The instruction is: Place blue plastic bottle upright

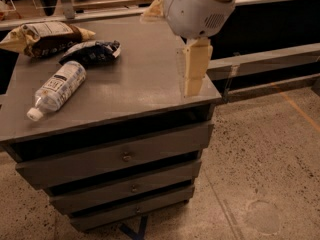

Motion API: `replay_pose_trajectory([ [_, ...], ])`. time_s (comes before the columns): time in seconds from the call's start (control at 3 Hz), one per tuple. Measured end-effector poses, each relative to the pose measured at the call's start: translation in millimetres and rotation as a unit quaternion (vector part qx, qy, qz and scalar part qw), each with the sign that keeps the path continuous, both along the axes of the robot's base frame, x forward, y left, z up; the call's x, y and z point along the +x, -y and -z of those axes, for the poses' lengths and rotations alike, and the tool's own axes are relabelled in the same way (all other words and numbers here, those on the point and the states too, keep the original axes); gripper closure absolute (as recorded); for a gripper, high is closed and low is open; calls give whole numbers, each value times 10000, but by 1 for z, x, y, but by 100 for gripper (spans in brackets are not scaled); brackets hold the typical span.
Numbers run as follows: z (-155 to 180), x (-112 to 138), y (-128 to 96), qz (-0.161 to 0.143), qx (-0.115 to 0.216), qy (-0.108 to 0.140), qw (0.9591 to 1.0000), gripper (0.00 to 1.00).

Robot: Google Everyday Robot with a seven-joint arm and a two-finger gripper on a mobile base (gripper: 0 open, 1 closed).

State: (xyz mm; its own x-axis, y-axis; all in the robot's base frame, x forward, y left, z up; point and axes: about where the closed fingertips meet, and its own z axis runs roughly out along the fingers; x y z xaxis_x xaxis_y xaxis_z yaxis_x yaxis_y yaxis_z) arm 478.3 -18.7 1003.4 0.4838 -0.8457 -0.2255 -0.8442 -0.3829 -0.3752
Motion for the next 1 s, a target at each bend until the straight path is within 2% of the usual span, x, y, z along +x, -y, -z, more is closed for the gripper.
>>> replay_pose_trajectory([
  [0.33, 1, 6, -10, -223, 106, 10, 9997, 0],
  [0.67, 3, 21, -25, -544, 166, 35, 9984, 0],
  [1.0, 7, 35, -35, -739, 300, 37, 9968, 0],
])
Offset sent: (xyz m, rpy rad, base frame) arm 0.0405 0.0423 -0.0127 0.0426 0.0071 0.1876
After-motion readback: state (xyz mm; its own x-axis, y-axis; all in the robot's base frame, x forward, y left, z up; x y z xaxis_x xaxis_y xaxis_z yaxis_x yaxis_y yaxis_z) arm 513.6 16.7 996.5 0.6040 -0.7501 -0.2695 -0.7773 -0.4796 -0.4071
